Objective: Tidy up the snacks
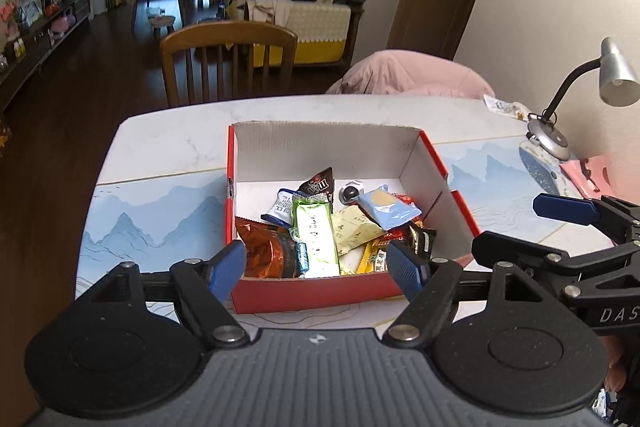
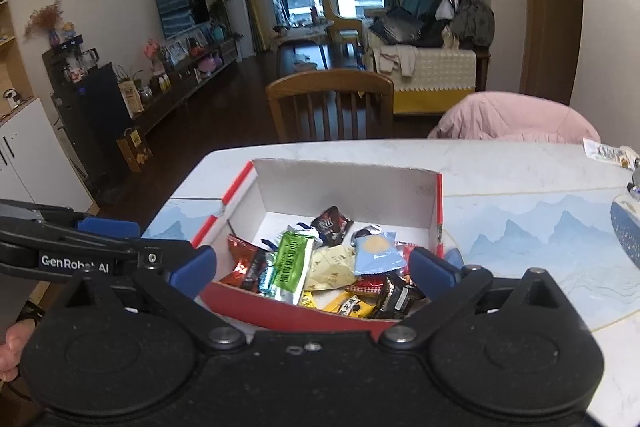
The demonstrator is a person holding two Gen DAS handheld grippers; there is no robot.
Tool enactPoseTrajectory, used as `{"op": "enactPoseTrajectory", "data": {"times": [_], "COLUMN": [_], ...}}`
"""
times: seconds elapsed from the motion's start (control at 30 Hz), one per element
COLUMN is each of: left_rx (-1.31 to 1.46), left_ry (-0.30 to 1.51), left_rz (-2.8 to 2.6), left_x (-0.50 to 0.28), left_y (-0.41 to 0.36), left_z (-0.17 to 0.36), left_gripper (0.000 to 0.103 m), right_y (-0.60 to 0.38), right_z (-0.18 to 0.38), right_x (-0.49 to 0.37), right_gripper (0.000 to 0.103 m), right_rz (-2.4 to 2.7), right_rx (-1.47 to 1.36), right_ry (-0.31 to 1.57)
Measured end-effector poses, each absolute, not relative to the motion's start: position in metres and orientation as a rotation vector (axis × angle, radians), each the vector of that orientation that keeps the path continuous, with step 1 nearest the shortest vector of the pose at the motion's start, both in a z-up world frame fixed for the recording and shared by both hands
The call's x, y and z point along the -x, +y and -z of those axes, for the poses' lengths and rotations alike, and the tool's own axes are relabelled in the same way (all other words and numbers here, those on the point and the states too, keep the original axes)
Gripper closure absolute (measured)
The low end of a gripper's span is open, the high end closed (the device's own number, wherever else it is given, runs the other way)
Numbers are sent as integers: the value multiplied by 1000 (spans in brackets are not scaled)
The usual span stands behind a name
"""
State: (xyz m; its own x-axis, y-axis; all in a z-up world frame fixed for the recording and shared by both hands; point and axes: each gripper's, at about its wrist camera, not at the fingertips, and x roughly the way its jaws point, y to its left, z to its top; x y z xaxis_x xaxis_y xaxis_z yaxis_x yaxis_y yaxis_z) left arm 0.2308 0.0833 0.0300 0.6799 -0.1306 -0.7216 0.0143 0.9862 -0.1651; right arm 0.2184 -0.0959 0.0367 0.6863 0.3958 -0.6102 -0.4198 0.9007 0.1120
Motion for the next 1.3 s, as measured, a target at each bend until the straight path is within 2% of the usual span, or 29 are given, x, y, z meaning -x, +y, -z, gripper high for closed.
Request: {"op": "enactPoseTrajectory", "data": {"times": [0.03, 0.13, 0.2, 0.27, 0.3, 0.73, 1.3], "left_rx": [156, 162, 176, 190, 198, 152, 142], "left_ry": [810, 779, 759, 748, 740, 671, 659], "left_rz": [77, 80, 80, 86, 89, 57, 17], "left_x": [-226, -214, -205, -198, -194, -157, -152], "left_y": [84, 85, 85, 86, 87, 76, 77], "left_z": [-32, -38, -42, -45, -47, -60, -63], "left_gripper": [25, 13, 12, 3, 2, 1, 2], "right_y": [-96, -99, -102, -104, -105, -108, -104], "right_z": [-38, -42, -44, -46, -48, -53, -51], "right_x": [-214, -201, -197, -191, -189, -163, -171], "right_gripper": [0, 0, 0, 0, 0, 0, 0], "right_rz": [-461, -468, -471, -472, -475, -501, -526], "right_rx": [37, 33, 17, 4, -3, -17, -27], "right_ry": [663, 640, 634, 627, 622, 570, 572]}}
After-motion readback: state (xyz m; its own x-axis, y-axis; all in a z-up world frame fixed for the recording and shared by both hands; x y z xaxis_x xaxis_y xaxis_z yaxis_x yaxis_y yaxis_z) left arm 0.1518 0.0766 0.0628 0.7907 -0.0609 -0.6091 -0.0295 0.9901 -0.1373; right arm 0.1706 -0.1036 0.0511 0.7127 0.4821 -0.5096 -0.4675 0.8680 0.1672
